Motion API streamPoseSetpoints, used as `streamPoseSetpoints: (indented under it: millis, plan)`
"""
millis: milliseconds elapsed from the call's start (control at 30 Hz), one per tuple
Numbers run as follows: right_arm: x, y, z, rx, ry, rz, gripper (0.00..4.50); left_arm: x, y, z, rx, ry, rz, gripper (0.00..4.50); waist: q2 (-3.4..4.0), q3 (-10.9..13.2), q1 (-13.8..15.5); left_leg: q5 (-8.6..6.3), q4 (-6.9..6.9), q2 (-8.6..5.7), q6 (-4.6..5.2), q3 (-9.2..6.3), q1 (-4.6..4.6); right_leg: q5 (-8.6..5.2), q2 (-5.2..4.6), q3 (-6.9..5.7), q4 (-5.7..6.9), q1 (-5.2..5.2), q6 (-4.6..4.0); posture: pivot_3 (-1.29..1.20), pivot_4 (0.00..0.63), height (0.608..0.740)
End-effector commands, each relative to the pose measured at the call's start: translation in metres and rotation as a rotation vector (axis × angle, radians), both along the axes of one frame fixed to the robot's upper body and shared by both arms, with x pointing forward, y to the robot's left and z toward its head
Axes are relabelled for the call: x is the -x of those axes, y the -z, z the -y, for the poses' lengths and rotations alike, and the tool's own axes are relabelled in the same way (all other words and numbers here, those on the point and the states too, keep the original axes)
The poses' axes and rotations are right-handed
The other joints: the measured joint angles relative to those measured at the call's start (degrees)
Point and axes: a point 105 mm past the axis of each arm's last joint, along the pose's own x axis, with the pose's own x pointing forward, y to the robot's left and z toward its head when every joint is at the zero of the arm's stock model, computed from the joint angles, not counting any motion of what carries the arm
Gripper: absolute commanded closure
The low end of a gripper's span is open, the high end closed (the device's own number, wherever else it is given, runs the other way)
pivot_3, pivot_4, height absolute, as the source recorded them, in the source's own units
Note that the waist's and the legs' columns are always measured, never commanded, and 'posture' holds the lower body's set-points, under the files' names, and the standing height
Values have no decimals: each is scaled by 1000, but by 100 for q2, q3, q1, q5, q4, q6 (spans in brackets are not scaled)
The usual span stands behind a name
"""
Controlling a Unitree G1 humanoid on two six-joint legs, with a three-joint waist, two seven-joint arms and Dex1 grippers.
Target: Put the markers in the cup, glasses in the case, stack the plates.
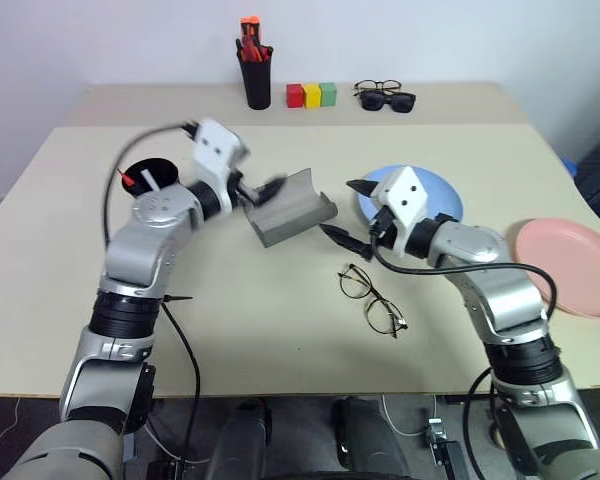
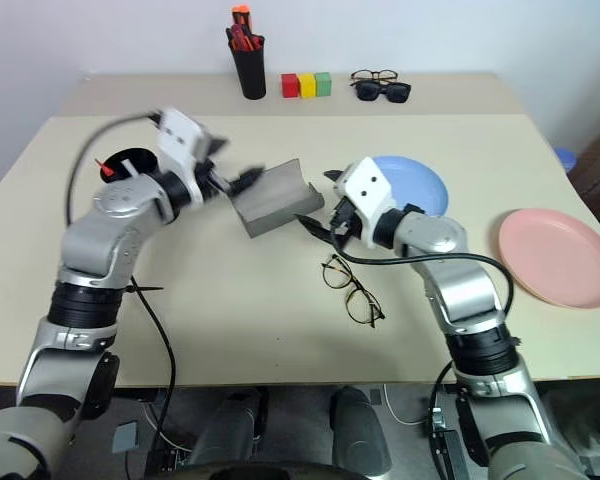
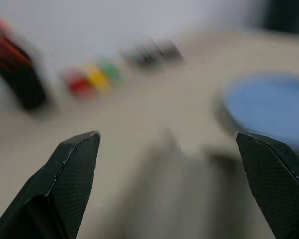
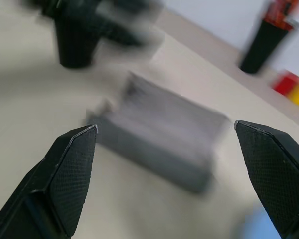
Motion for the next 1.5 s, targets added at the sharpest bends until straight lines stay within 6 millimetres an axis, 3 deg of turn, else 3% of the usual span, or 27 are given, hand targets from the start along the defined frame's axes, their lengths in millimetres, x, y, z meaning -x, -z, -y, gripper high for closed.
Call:
streamPoseSetpoints:
  millis: [33,133,200,433,533,600,700,833,933,1033,1167,1267,1367,1500]
  plan:
    - [9,-12,5,0,18,55,0,-2,11,12,-91,76,-68,38,-1,2,-45,0,0,1,0,1,0,0,1,1,-1,-1,0,0,150,740]
    - [15,-9,6,-1,38,51,0,-9,20,17,-127,101,-103,38,0,3,-41,0,-1,3,0,0,-2,0,2,2,0,-6,0,0,150,740]
    - [20,-7,7,-4,59,49,0,-14,25,21,-138,124,-121,841,1,3,-24,0,0,3,0,0,-2,0,2,1,-1,-5,0,0,150,740]
    - [29,-3,13,-10,118,38,0,-17,27,27,-161,211,-95,4464,0,4,-9,0,1,-1,0,2,-7,0,-5,1,-6,-4,1,0,150,740]
    - [31,-3,18,-3,139,31,0,-7,27,27,-248,333,-16,4464,-1,4,-11,0,1,-1,0,2,-7,0,-6,1,-5,-3,1,0,150,740]
    - [33,-1,22,4,153,12,0,17,23,30,-309,539,117,4464,1,4,-33,0,-1,-1,0,2,-7,0,-5,1,-6,-4,1,0,150,740]
    - [42,10,26,-1,145,-103,0,48,27,20,-366,759,159,4464,2,4,-13,0,-8,2,0,5,-7,-2,-6,5,-8,-8,-3,0,150,740]
    - [62,29,28,8,111,-283,0,52,36,6,-404,763,17,4464,2,4,49,-2,2,1,4,4,-10,-2,-7,4,-10,-2,-3,0,150,740]
    - [69,44,32,19,132,-386,0,52,33,8,-382,748,12,3649,1,4,112,-7,10,-1,13,7,-10,-2,-8,4,-12,3,-2,0,150,740]
    - [71,55,34,32,165,-449,0,45,30,12,-378,711,105,2225,1,4,133,-8,11,0,14,6,-10,-2,-8,3,-11,3,-1,0,150,740]
    - [71,65,34,47,188,-500,0,36,21,9,-318,625,151,2225,1,4,118,-9,11,0,15,6,-9,-2,-8,3,-10,2,-1,0,150,740]
    - [70,72,34,63,205,-533,0,40,10,-2,-259,586,175,2225,1,4,82,-9,10,2,16,6,-8,-2,-5,3,-7,0,-1,0,150,740]
    - [69,77,35,72,214,-558,787,48,10,-14,-251,548,173,2158,2,4,89,-10,8,3,18,5,-7,-2,-5,3,-5,-2,-1,0,150,740]
    - [66,81,35,73,228,-577,2775,58,8,-23,-205,495,162,2158,2,4,122,-10,10,2,18,6,-7,-2,-7,3,-8,1,-1,0,150,740]
